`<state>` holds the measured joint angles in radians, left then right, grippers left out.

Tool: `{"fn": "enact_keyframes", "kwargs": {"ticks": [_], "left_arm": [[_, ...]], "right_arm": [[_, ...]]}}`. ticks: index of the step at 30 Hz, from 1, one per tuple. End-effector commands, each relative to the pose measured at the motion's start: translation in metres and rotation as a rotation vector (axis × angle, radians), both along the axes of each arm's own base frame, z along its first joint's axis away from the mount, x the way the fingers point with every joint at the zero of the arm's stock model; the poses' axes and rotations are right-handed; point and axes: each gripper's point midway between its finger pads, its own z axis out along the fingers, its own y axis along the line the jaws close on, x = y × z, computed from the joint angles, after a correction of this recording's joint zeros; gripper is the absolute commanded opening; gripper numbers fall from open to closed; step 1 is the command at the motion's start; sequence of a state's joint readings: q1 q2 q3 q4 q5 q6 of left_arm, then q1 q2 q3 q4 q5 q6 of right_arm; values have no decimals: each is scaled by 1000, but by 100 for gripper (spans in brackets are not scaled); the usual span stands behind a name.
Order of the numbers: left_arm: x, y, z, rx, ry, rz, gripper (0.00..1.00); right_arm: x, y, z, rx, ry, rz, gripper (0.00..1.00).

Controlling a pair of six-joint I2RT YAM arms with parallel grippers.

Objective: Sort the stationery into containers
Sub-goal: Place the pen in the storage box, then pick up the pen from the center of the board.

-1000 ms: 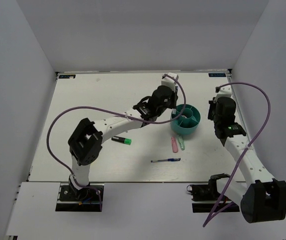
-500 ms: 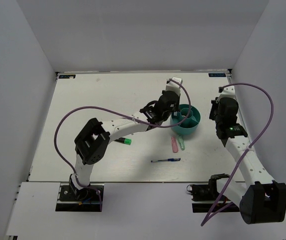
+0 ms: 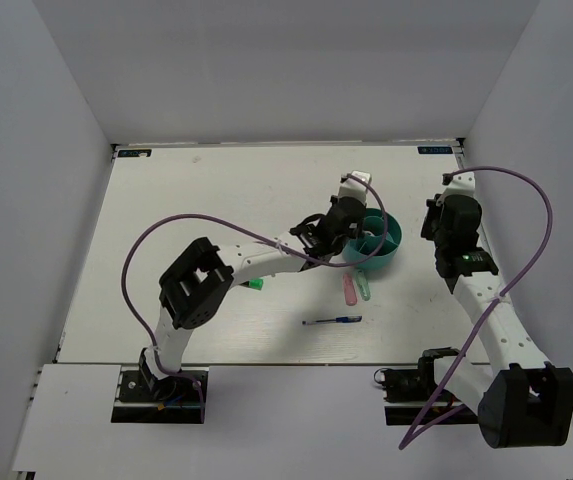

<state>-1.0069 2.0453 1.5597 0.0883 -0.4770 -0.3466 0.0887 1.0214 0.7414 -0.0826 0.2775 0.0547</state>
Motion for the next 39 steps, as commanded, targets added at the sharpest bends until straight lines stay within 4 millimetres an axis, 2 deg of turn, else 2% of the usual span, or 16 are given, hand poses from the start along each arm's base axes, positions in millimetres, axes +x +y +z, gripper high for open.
{"fn": "enact_keyframes", "kwargs": {"ticks": [1,6,11,17,20,22,23,25,26,28,29,30,33,35,36,39], "left_arm": [[-9,1,5,-11,-7,13,8],[-13,6,3,0,-12,30,51],[-15,10,8,3,-13,41,60],[-27,16,49,-39,-86,20,58],[-39,39,89,-55,-122,35,37],[-44,67,78,41,-81,65,14],[-49,89,82,61,-66,52,10],[-61,132,27,239,61,30,6],[-54,163,34,218,86,52,9],[-79,190,0,281,262,-41,31],[-81,202,-6,297,303,-44,36],[-72,241,-20,335,385,30,42],[-78,278,-57,415,529,-18,59],[-77,283,-69,432,551,-88,63],[-75,288,-82,449,576,-101,63],[-62,290,-101,483,589,-115,63]], "right_arm": [[2,-1,15,31,-55,-12,0],[2,0,13,37,-51,-6,0],[2,0,13,47,-49,-3,0],[1,1,14,53,-50,10,0],[0,8,14,60,-38,55,0],[-2,13,12,27,-20,116,12],[-7,40,9,82,11,265,40],[-22,69,-1,25,62,532,65],[-32,89,-3,68,93,660,66],[-46,109,-2,77,104,828,44],[-52,121,-3,99,105,916,23],[-63,130,-4,133,121,977,0],[-78,143,-4,147,106,1108,0],[-81,145,-4,142,98,1134,14],[-86,148,-2,158,101,1159,34],[-88,149,-2,161,101,1182,43]]}}
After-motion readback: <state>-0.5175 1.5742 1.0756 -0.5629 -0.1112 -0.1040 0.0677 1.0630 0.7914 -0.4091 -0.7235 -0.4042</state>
